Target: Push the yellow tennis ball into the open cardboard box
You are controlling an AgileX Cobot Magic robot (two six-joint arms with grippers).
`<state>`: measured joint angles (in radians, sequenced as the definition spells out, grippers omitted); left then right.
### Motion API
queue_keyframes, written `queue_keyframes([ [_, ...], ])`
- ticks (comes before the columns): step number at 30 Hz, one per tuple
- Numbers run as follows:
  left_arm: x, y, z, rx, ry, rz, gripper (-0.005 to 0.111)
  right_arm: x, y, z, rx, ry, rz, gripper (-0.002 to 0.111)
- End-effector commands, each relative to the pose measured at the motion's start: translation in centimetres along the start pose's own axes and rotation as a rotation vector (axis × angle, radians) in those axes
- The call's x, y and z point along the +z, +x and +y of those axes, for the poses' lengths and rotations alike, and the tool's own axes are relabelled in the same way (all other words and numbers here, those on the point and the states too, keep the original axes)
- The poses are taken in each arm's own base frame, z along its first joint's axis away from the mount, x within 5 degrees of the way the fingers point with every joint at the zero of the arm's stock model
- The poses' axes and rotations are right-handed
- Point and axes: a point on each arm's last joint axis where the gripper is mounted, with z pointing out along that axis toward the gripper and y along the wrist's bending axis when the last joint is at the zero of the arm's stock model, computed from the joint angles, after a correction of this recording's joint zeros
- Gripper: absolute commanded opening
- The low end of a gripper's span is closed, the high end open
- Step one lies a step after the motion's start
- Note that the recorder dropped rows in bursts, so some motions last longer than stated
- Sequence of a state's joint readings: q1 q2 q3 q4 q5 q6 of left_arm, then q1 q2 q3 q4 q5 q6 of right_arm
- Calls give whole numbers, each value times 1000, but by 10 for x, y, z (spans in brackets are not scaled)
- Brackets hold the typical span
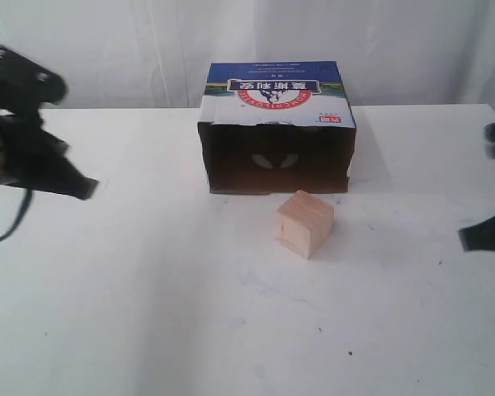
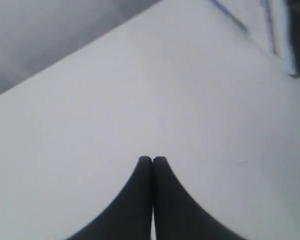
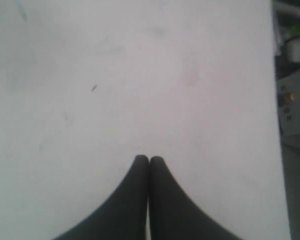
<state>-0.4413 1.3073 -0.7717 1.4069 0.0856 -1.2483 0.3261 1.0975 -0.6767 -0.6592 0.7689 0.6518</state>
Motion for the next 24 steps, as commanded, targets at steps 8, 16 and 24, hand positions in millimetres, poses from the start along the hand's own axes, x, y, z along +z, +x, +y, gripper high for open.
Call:
queue_keyframes([
  [8, -146, 87, 52, -295, -392, -182, 0, -112, 78, -71, 348, -16, -703, 0],
  [16, -196, 115, 59, -427, -400, -442, 0, -125, 140, -88, 381, 21, -590, 0],
  [24, -180, 153, 55, -448, -501, -257, 0, -116, 111, -54, 230, -214, -924, 0],
])
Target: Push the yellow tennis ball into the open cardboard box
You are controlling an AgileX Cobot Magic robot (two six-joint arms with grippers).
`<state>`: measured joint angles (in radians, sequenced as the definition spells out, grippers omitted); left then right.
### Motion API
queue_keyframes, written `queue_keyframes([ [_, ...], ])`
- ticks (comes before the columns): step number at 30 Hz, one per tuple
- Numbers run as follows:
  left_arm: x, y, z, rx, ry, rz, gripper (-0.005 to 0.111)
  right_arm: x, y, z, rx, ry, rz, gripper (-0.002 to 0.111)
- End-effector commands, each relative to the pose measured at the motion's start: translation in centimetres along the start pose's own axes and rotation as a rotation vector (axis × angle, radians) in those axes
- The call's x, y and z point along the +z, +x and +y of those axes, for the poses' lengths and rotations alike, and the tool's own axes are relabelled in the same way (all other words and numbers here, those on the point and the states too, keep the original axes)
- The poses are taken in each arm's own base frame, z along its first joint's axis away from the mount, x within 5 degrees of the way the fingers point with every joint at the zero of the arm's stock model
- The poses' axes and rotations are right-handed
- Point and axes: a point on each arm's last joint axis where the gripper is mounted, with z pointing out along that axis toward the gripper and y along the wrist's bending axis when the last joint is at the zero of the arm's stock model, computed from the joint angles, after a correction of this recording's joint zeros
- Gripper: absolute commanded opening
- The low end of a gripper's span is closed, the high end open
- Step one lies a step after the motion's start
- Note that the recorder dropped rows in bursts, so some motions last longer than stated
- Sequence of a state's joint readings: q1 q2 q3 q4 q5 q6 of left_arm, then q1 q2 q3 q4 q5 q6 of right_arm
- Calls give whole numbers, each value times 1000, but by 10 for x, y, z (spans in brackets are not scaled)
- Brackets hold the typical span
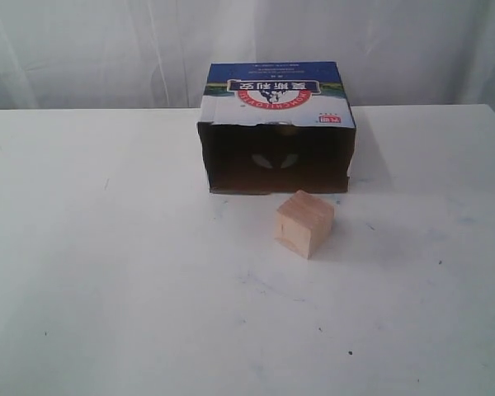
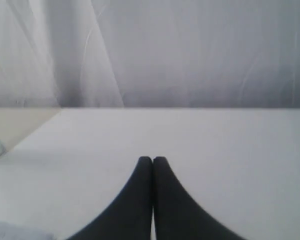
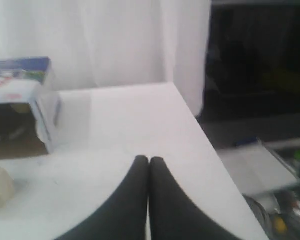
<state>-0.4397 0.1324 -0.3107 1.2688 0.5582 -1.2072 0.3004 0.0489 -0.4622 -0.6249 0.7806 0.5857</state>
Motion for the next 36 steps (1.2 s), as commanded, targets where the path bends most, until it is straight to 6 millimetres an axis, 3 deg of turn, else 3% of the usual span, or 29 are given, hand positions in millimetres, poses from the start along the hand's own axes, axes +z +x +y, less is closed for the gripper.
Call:
queue_keyframes([
  [1, 4, 23, 1, -22, -57, 72, 0, 18, 7, 26, -57, -206, -186, 0],
  [4, 5, 30, 0, -84, -59, 99, 0, 33, 32, 37, -99, -271, -164, 0],
  [6, 5, 45, 0, -128, -88, 200, 0, 42, 49, 42, -154, -290, -122, 0],
  [9, 6, 60, 1, -220, -132, 259, 0, 49, 61, 42, -210, -280, -67, 0],
  [11, 6, 63, -1, -226, -118, 263, 0, 52, 71, 39, -103, -240, 37, 0],
  [16, 5, 69, -12, -348, -26, 344, 0, 52, 73, 37, 61, -218, 78, 0],
  [20, 2, 74, -22, -465, 46, 427, 0, 52, 73, 37, 70, -219, 80, 0],
  [26, 1, 75, -22, -471, 43, 440, 0, 50, 73, 35, 78, -209, 64, 0],
  [31, 1, 75, -22, -470, 44, 440, 0, 37, 77, 13, 145, 54, -4, 0],
  [34, 1, 75, -22, -470, 44, 440, 0, 36, 76, 11, 11, 83, -16, 0],
  [36, 1, 75, -22, -470, 44, 440, 0, 41, 89, 13, -47, 67, 20, 0],
])
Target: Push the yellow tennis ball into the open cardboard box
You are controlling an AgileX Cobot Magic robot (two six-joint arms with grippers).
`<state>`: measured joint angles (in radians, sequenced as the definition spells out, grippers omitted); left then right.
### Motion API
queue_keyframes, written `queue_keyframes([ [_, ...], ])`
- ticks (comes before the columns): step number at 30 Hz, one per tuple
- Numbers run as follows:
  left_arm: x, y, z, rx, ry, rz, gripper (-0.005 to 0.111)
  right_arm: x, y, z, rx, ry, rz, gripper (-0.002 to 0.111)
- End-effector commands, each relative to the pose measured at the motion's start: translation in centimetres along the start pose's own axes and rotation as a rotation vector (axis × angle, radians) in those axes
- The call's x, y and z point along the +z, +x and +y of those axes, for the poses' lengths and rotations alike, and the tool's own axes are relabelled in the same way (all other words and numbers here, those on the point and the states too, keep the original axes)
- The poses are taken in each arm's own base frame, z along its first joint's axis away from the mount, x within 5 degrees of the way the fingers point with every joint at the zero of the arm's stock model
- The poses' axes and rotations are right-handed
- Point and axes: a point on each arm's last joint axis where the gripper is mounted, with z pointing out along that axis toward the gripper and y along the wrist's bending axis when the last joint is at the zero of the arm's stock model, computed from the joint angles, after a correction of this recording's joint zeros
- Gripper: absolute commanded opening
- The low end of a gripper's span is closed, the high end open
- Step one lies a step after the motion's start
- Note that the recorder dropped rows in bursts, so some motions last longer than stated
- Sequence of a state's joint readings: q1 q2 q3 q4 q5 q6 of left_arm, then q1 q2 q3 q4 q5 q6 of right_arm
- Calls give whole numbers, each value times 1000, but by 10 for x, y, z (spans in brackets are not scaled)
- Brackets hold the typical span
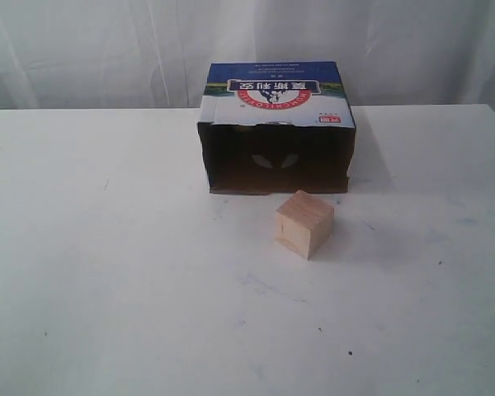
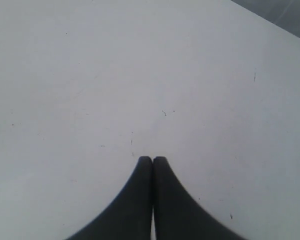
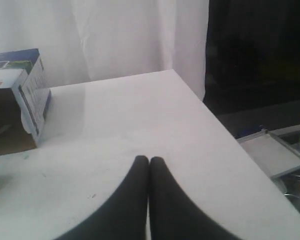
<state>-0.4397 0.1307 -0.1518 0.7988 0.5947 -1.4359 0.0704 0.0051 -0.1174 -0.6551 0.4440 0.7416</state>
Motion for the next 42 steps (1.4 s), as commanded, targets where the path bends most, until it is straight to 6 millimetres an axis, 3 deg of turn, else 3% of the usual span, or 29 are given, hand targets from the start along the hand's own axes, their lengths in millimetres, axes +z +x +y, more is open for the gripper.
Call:
queue_keyframes([
  [1, 0, 1, 1, 2, -3, 1, 0, 5, 20, 0, -130, -6, 56, 0],
  [4, 0, 1, 1, 2, -3, 1, 0, 9, 40, 3, -212, -51, 129, 0],
  [6, 0, 1, 1, 2, -3, 1, 0, 10, 35, 6, -301, -82, 65, 0],
  [13, 0, 1, 1, 2, -3, 1, 0, 9, 37, 8, -144, -66, 93, 0],
  [17, 0, 1, 1, 2, -3, 1, 0, 9, 35, 11, -251, -57, 63, 0],
  [37, 0, 1, 1, 2, -4, 1, 0, 9, 38, 11, -246, -56, 98, 0],
  [42, -2, 4, 11, -58, -123, 20, 0, 9, 38, 11, -246, -56, 98, 0],
])
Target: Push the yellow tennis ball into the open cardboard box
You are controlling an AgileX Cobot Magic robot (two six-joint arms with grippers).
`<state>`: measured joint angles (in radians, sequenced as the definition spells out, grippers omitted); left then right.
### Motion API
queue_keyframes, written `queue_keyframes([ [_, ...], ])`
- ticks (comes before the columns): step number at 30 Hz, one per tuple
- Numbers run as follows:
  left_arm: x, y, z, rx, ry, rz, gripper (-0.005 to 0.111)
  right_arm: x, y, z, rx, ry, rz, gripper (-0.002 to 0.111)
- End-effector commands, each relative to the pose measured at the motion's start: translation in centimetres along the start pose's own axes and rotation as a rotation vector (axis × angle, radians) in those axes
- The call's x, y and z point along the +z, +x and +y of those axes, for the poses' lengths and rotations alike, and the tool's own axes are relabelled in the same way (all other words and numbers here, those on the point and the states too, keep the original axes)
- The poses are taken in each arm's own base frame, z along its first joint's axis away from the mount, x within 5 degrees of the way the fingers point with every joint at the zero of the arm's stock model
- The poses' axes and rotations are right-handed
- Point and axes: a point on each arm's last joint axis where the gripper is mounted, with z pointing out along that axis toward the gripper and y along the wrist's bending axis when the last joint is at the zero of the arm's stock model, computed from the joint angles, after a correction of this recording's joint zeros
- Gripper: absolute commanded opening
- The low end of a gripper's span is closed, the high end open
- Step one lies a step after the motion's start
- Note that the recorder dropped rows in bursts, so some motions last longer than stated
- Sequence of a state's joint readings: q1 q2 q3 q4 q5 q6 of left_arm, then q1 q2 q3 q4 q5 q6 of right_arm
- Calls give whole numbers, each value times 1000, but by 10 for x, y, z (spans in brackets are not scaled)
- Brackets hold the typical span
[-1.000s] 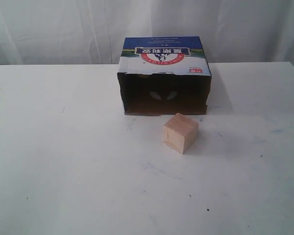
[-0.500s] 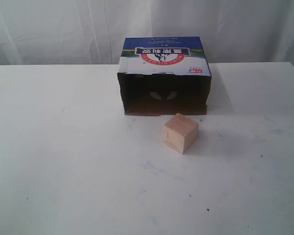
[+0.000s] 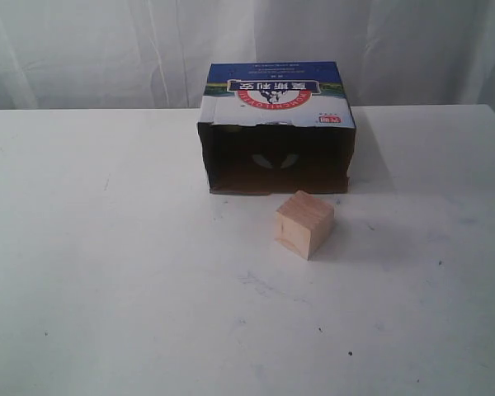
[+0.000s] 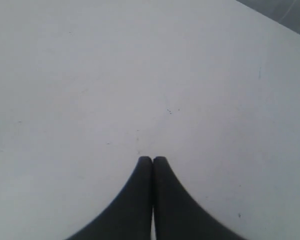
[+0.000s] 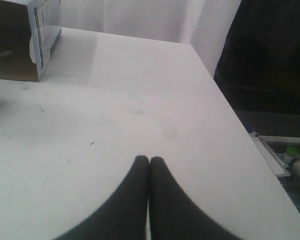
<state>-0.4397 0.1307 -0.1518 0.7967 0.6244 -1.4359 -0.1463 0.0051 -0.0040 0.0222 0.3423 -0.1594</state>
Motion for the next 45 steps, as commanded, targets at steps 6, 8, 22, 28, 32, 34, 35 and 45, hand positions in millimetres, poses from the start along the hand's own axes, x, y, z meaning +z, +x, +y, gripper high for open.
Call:
queue_keyframes([
  [6, -2, 4, -7, -267, 46, 11, 0, 0, 1, 0, -3, 4, -1, 0],
  [8, -2, 3, -12, -285, 97, -6, 0, 0, 1, 0, -3, 4, -1, 0],
  [22, 13, 41, -16, 460, 274, -3, 0, 0, 1, 0, -1, 3, -1, 0],
  [28, 9, 36, -11, 473, 193, -111, 0, 0, 1, 0, -1, 3, -1, 0],
  [32, 9, 37, -10, 499, 174, -109, 0, 0, 1, 0, -1, 3, -1, 0],
  [34, 9, 36, -10, 494, 176, -115, 0, 0, 1, 0, -1, 3, -1, 0],
  [35, 9, 36, -10, 494, 176, -115, 0, 0, 1, 0, -1, 3, -1, 0],
  [45, 9, 36, -10, 494, 176, -114, 0, 0, 1, 0, -1, 3, -1, 0],
])
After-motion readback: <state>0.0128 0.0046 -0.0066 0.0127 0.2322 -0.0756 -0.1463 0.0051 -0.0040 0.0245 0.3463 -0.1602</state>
